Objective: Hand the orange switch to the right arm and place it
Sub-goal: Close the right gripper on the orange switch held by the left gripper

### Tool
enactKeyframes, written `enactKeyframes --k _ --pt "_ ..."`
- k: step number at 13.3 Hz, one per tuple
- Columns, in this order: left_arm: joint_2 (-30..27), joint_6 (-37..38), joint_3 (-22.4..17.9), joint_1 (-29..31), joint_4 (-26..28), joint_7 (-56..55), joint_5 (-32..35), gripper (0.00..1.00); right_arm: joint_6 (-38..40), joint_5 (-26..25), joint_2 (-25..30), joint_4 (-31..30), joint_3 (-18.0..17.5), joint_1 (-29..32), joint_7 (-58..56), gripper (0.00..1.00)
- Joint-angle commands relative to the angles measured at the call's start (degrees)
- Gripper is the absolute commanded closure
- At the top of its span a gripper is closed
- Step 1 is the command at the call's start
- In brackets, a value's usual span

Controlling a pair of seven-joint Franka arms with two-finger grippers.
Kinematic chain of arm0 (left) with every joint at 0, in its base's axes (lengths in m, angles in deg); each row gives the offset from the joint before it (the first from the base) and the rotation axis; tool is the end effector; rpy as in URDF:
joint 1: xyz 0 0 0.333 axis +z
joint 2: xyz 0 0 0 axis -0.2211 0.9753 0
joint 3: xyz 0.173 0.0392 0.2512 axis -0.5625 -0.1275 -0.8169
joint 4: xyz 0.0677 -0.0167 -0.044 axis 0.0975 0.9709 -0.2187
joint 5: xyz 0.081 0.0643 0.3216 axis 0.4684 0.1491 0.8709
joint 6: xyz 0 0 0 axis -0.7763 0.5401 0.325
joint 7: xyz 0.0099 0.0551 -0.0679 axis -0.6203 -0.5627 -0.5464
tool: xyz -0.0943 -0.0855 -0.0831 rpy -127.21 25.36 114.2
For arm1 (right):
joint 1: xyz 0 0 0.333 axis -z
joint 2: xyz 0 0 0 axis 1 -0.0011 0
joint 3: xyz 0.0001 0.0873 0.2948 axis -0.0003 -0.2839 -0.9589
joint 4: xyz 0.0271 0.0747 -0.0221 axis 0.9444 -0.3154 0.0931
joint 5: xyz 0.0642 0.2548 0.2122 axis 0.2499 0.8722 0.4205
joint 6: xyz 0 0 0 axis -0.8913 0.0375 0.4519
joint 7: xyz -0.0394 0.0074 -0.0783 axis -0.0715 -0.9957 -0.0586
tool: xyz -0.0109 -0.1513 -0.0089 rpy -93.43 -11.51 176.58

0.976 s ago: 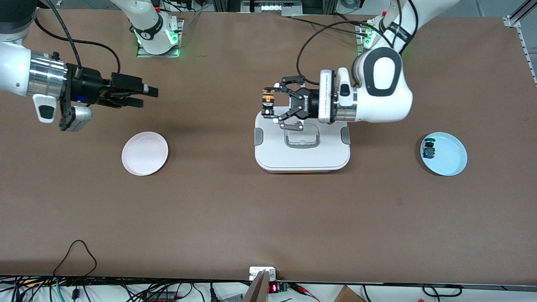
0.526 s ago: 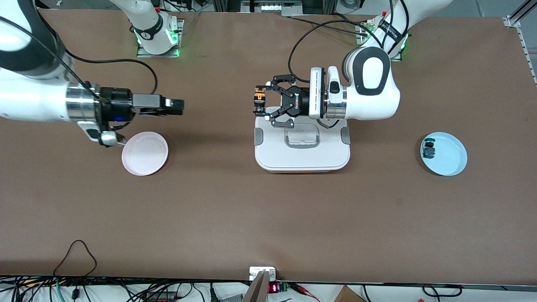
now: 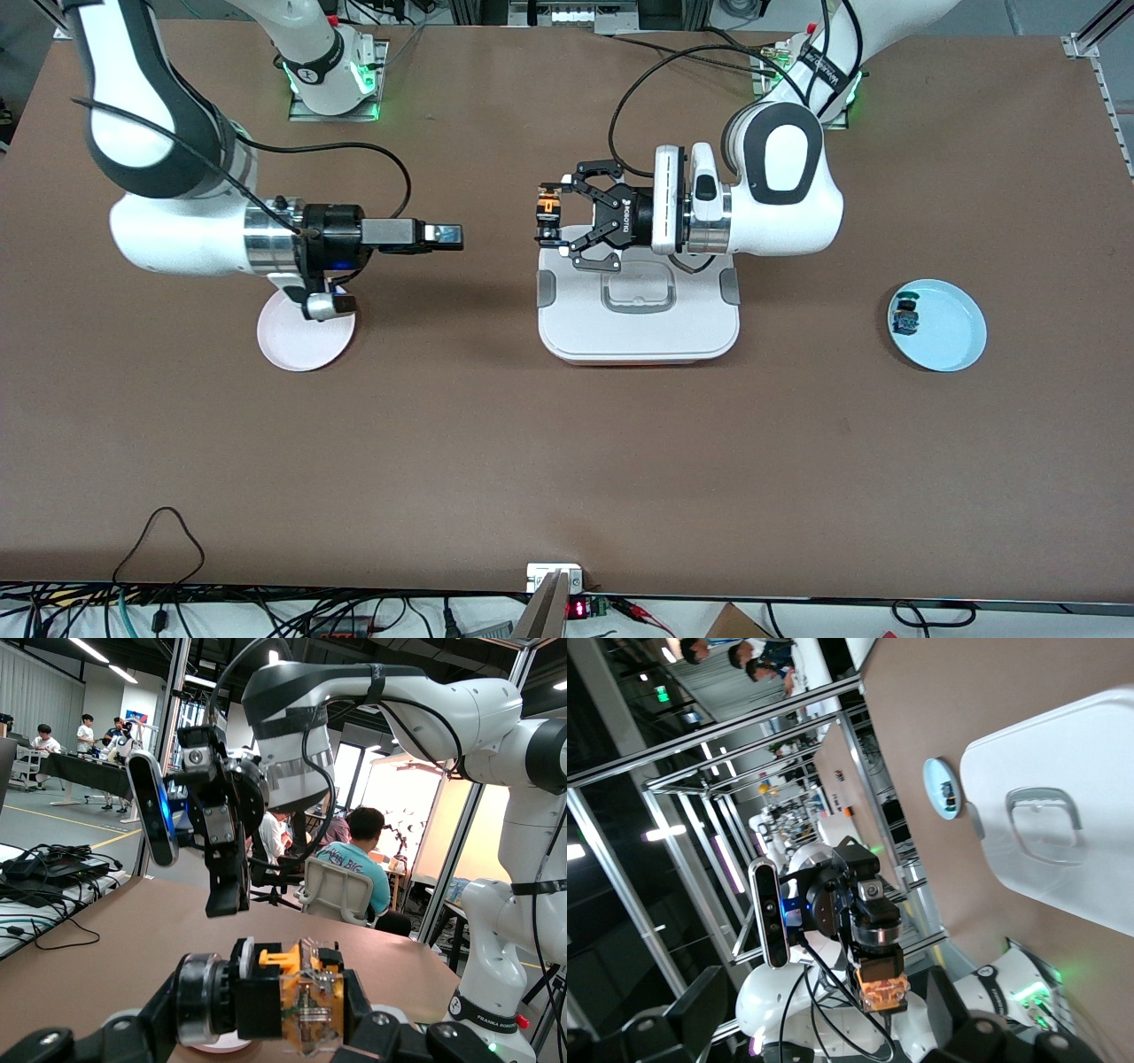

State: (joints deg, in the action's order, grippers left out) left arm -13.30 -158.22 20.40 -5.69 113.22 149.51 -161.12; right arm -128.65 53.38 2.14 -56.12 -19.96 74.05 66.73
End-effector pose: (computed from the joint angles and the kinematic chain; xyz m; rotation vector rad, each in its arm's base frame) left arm 0.4922 -0.3835 0.4233 1.3563 -1.0906 0.9686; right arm 0.5262 0.2883 0.4566 -1.6970 0.2453 0.3343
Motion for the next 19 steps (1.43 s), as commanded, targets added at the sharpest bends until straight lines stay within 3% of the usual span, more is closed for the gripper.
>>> enactKeyframes --k 1,6,8,15,19 --pt "0.13 -0.27 0.30 -0.05 -0.09 2.12 -1.71 0.92 -0.56 5.32 0.47 -3.38 0.20 -2.21 -3.63 0.00" --pt "0.13 -0.27 0.30 -0.05 -0.09 2.12 -1.71 0.92 -0.13 6.03 0.82 -5.85 0.20 -4.94 -6.36 0.00" --pt "0.13 -0.27 0.30 -0.05 -0.09 2.12 -1.71 0.92 -0.30 9.62 0.73 -5.85 0.20 -5.99 -6.27 0.00" --pt "0.13 -0.27 0.30 -0.05 -0.09 2.03 -1.71 0.92 -0.74 14.03 -0.24 -5.59 0.20 -7.58 -6.18 0.00" --pt "0.13 -0.19 0.30 -0.05 -0.09 2.03 -1.71 0.91 -1.88 14.21 -0.76 -5.50 0.29 -8.72 -6.44 0.01"
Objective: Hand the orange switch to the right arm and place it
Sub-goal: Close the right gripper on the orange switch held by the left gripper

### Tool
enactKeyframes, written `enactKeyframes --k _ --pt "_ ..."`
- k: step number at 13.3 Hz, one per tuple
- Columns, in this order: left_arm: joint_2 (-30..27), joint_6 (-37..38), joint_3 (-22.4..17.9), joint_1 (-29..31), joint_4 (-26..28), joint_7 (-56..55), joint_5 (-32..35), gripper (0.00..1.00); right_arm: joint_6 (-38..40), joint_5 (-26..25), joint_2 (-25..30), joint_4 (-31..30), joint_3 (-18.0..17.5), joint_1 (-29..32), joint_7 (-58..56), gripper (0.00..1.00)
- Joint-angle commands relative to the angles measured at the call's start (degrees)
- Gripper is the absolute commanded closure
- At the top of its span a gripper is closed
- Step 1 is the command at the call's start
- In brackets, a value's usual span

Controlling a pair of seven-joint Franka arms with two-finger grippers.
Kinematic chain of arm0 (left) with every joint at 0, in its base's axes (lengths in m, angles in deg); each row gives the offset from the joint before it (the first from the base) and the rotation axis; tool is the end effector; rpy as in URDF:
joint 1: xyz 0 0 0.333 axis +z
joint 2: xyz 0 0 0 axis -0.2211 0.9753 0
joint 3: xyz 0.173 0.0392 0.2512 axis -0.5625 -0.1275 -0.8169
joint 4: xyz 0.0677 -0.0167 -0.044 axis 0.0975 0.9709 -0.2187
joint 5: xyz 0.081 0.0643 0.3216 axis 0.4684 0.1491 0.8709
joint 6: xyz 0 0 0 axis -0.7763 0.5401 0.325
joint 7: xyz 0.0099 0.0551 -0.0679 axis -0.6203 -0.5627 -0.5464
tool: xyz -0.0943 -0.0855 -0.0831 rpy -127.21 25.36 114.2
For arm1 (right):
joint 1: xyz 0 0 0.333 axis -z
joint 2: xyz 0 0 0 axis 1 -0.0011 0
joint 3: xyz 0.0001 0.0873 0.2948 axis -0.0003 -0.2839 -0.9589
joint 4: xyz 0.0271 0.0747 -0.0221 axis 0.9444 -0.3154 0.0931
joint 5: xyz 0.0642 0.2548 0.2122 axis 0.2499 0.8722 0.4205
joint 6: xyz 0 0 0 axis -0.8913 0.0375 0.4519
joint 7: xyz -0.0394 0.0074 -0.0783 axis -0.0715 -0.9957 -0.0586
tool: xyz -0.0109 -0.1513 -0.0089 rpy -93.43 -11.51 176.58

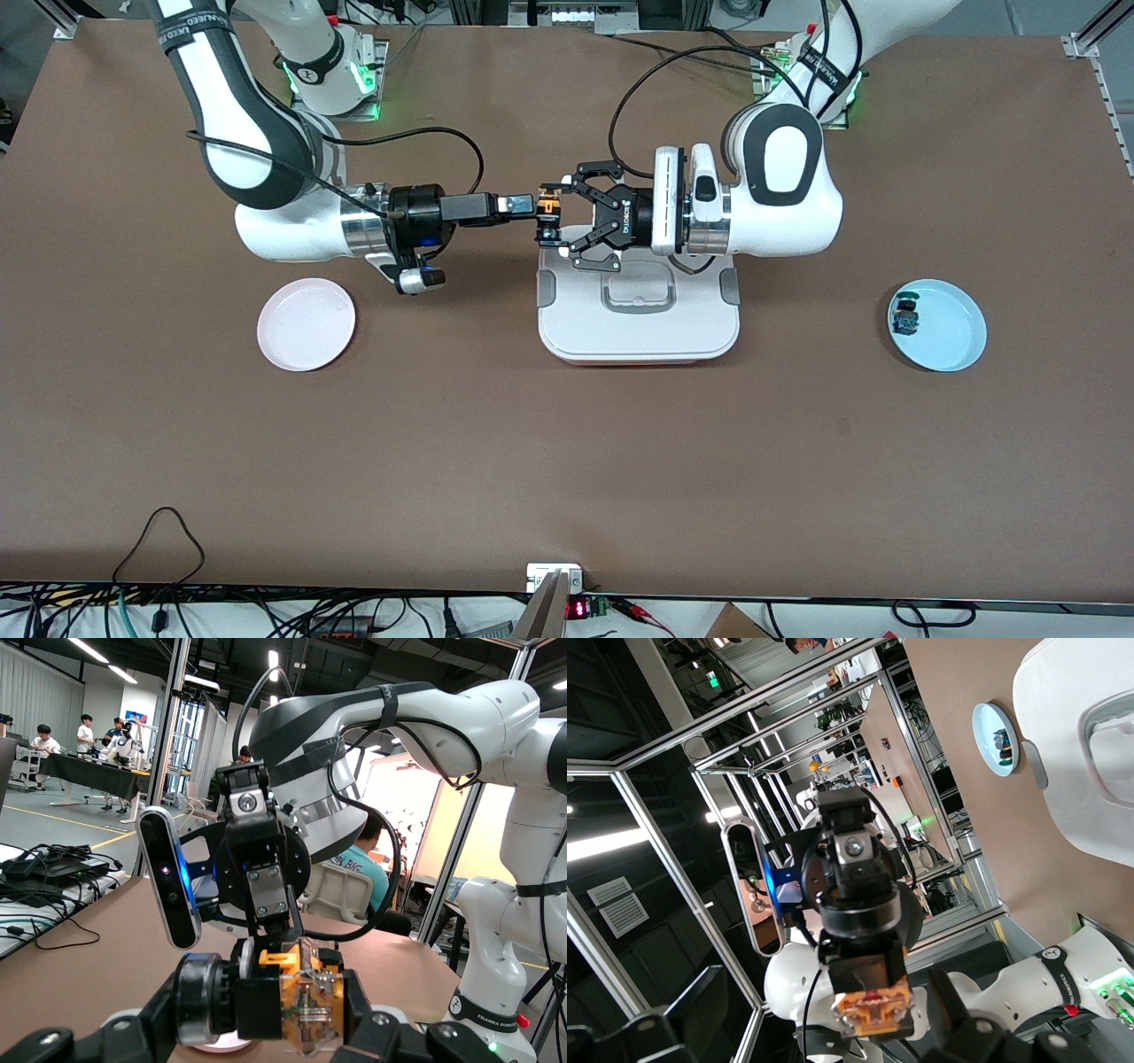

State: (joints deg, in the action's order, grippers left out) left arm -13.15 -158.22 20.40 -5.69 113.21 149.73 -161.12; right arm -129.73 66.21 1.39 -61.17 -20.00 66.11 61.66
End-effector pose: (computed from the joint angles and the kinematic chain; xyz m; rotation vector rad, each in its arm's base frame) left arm 0.4924 -0.3835 0.4222 1.3552 -1.0914 0.9697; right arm 0.4866 0.3556 0.4328 -1.5517 0.2625 0.4087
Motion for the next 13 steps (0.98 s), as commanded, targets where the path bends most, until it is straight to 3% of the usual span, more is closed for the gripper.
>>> enactKeyframes --k 1,3,7,9,13 --pt "-0.01 -0.19 0.30 -0.14 -0.08 1.82 -1.71 0.91 -0.80 1.39 -0.19 -0.45 0.33 -0.95 -1.37 0.02" --pt "0.07 -0.19 0.30 -0.14 -0.26 1.64 -1.71 0.91 -0.80 1.30 -0.28 -0.45 0.33 -1.04 -1.37 0.05" --pt "0.07 -0.19 0.39 -0.05 -0.35 1.46 -1.80 0.91 -0.80 1.39 -0.28 -0.45 0.33 -1.04 -1.46 0.25" --pt "0.07 -0.19 0.39 -0.05 -0.35 1.38 -1.71 0.91 -0.80 1.39 -0.28 -0.45 0.24 -1.04 -1.29 0.28" --pt "0.07 -0.19 0.39 -0.05 -0.44 1.38 -1.80 0.91 -0.80 1.30 -0.28 -0.45 0.33 -1.04 -1.37 0.75"
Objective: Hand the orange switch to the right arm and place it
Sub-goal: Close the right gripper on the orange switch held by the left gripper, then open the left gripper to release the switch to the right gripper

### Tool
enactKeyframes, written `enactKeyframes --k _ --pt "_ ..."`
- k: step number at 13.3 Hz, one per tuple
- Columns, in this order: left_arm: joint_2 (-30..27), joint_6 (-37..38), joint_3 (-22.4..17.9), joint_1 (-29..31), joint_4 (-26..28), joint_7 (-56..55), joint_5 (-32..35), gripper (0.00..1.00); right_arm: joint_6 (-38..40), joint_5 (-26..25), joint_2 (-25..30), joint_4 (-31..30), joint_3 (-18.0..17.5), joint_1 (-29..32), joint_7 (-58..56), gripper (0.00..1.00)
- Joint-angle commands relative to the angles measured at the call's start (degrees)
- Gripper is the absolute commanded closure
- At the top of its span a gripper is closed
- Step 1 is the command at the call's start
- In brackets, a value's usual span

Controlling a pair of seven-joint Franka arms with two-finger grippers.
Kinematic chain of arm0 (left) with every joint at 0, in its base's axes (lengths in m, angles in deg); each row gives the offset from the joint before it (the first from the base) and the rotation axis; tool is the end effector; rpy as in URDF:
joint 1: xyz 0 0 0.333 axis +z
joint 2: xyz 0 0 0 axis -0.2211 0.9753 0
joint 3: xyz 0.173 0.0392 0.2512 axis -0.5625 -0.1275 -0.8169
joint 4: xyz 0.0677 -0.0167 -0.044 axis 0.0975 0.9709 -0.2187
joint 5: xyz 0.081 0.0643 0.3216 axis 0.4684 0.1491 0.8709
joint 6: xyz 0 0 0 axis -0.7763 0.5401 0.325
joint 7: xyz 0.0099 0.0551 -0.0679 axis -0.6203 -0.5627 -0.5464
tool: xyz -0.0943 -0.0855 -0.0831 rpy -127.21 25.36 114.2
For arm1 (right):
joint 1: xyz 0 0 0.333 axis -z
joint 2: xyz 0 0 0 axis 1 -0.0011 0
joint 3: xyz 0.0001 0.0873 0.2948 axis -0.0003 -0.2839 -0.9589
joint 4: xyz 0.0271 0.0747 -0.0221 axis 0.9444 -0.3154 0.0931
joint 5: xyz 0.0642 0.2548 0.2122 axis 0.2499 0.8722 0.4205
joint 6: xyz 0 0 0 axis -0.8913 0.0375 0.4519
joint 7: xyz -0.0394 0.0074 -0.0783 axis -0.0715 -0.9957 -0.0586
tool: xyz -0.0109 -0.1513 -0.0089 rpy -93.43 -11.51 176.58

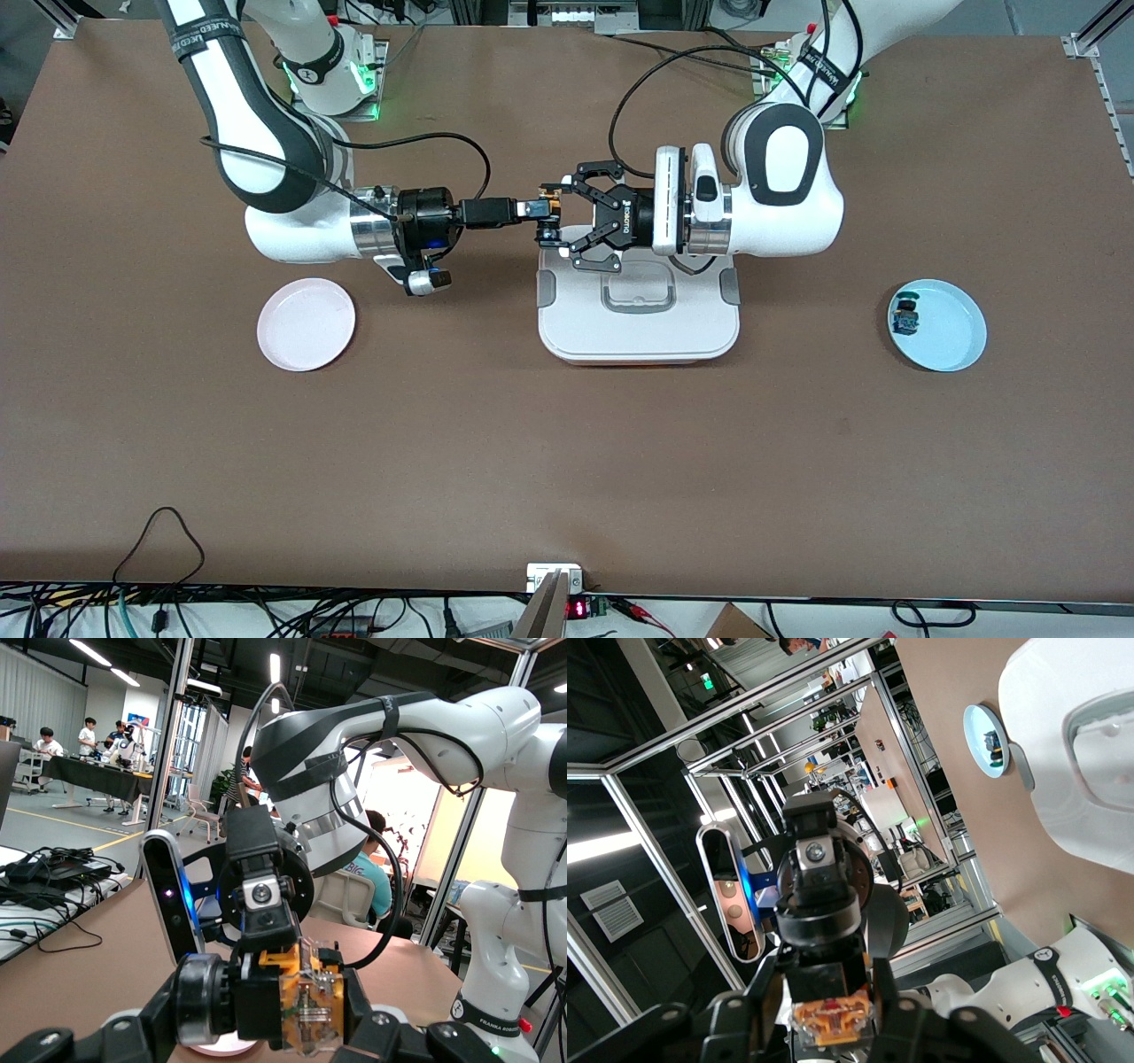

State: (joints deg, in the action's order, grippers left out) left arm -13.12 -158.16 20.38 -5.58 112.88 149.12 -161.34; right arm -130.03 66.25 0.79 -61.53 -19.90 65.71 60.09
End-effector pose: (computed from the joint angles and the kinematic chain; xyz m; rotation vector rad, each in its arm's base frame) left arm 0.4947 -0.3826 0.4248 1.3574 -1.0780 0.9695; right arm 0.4852 0.3577 0.4234 -1.5612 0.2544 0.3990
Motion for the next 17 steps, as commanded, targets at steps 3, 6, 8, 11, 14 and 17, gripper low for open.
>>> enactKeyframes --k 3,6,8,11,14,17 --pt "0.04 -0.24 0.32 -0.16 -0.02 1.98 -1.57 0.91 -0.51 1.26 0.41 0.00 0.23 -0.74 0.11 0.87" --pt "-0.22 -0.24 0.32 -0.16 -0.19 2.42 -1.31 0.01 -0.51 1.26 0.41 0.00 0.23 -0.65 -0.76 0.87" --pt "-0.40 -0.24 0.32 0.10 -0.11 2.25 -1.31 0.00 -0.51 1.26 0.41 0.00 0.23 -0.74 -1.20 0.89" --pt "-0.58 -0.24 0.32 0.62 -0.02 1.90 -0.78 0.00 -0.42 1.26 0.41 -0.09 0.23 -0.65 -1.21 0.89" --pt "-0.66 0.11 0.32 0.80 -0.19 1.46 -0.61 0.00 -0.42 1.26 0.41 -0.09 0.23 -0.65 -1.29 0.89" --pt "-1.72 1.68 0.14 1.85 -0.11 -0.81 2.27 0.00 -0.42 1.17 0.50 0.00 0.32 -0.39 -3.92 0.99"
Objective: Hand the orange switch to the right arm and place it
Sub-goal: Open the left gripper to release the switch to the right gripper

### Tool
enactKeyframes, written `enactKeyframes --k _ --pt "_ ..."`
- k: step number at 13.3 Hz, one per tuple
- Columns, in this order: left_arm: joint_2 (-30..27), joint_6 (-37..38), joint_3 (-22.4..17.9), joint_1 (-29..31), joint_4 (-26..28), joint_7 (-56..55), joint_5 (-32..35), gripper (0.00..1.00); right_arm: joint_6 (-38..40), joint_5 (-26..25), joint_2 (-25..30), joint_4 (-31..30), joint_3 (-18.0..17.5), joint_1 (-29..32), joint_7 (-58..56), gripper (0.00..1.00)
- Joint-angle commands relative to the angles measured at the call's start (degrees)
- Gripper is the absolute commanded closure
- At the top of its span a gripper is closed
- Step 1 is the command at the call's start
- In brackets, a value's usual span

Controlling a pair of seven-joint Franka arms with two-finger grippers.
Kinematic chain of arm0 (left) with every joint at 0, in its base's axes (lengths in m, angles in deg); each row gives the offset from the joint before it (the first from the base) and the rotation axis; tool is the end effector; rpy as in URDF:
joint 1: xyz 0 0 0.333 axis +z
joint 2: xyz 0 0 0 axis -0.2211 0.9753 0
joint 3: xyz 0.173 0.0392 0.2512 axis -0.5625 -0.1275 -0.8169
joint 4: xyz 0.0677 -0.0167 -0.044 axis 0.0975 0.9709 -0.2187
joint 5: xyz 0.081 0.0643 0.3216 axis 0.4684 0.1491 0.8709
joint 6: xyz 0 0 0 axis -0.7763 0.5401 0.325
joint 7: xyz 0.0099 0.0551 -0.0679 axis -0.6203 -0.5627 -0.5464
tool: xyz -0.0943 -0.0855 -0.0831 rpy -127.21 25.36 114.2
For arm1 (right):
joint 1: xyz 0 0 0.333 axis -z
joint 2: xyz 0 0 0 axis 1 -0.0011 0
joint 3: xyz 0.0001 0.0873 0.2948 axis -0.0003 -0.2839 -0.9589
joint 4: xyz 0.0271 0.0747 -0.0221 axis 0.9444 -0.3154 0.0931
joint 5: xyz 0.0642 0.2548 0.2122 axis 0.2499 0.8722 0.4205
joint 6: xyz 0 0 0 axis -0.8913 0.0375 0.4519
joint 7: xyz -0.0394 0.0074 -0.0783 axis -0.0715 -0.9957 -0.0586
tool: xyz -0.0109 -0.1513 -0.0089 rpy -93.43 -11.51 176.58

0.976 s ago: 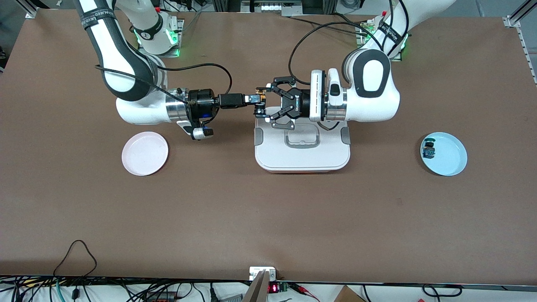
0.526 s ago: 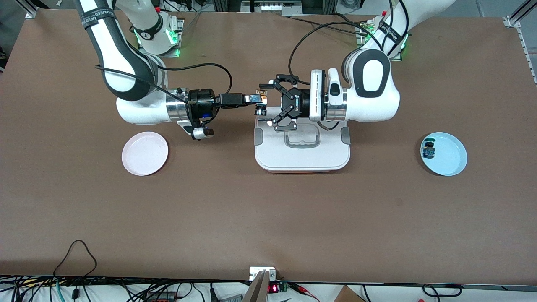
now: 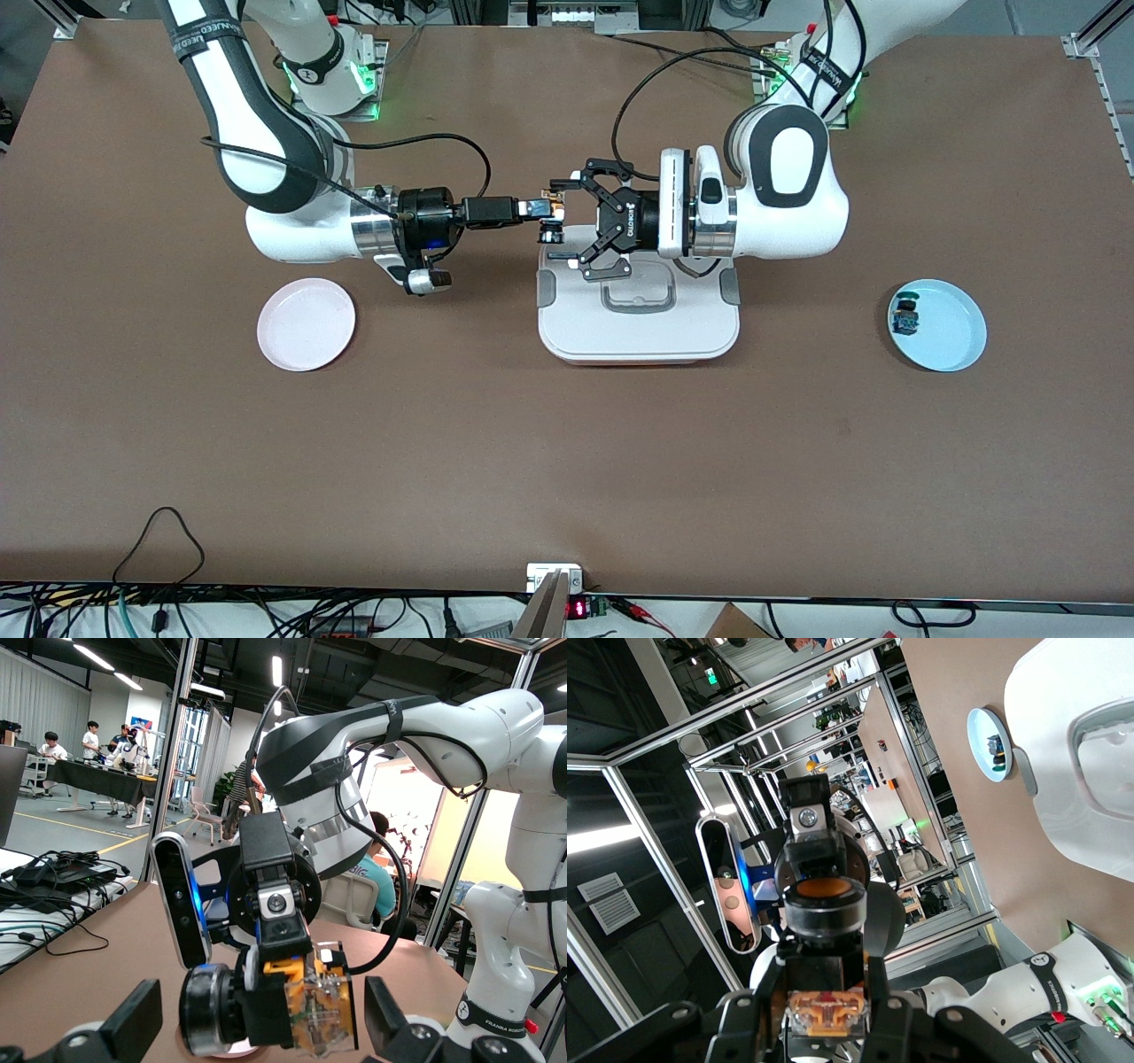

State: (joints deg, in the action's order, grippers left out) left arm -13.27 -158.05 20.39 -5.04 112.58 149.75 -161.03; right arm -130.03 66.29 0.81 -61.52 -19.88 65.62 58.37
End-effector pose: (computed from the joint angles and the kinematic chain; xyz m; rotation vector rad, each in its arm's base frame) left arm 0.4987 -0.3782 0.4281 1.3532 -1.0901 0.9897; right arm 0.4849 0.3583 0.4237 -1.5628 0.2297 0.3760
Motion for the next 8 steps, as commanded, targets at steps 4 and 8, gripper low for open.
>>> enactKeyframes --k 4,8 --pt "-2.45 7.10 0.13 4.83 -1.81 -13.55 15.04 0.00 -0.42 0.51 0.74 -0.01 0.30 1.20 -3.89 0.99" --pt "-4.02 12.81 0.05 6.60 -3.14 -27.08 31.74 0.00 -0.16 -5.97 1.09 0.08 0.39 4.71 -4.23 1.00"
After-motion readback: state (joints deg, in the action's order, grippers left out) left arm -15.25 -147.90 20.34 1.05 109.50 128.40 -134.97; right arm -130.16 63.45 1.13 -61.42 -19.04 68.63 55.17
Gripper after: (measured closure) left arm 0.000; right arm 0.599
